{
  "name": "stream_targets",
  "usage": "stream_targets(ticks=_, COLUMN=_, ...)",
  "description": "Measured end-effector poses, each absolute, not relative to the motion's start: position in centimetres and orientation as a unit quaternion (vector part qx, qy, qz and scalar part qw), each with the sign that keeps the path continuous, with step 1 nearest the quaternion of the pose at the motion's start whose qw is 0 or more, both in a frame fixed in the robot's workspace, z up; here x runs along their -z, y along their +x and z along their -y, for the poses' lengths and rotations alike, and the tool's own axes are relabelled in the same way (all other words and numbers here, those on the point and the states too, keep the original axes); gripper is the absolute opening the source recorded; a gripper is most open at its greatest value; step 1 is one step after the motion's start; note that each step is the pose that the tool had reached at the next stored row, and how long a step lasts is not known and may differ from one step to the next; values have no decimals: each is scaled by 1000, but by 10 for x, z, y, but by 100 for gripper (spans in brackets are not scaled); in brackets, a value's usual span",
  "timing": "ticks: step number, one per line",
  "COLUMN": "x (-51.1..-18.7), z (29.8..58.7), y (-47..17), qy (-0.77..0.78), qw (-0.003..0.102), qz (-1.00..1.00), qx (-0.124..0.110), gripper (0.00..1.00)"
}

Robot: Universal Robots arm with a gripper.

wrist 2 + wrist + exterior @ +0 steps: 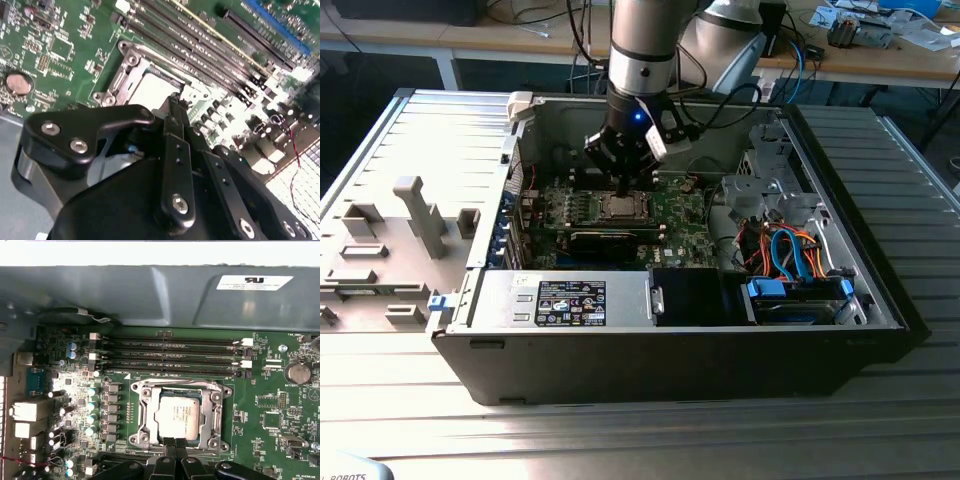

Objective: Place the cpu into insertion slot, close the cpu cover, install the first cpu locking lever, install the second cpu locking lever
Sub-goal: 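Install the second cpu locking lever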

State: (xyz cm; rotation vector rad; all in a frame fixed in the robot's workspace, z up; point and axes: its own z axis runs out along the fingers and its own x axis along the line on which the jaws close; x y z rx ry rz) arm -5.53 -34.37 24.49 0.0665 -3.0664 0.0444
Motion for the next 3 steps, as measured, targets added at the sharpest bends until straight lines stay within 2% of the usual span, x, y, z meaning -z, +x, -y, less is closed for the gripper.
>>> stream_targets(ticks=3, x=-245, z=344, y=-55, qy=22, qw=37, qz=999, qx=-14, gripper=11)
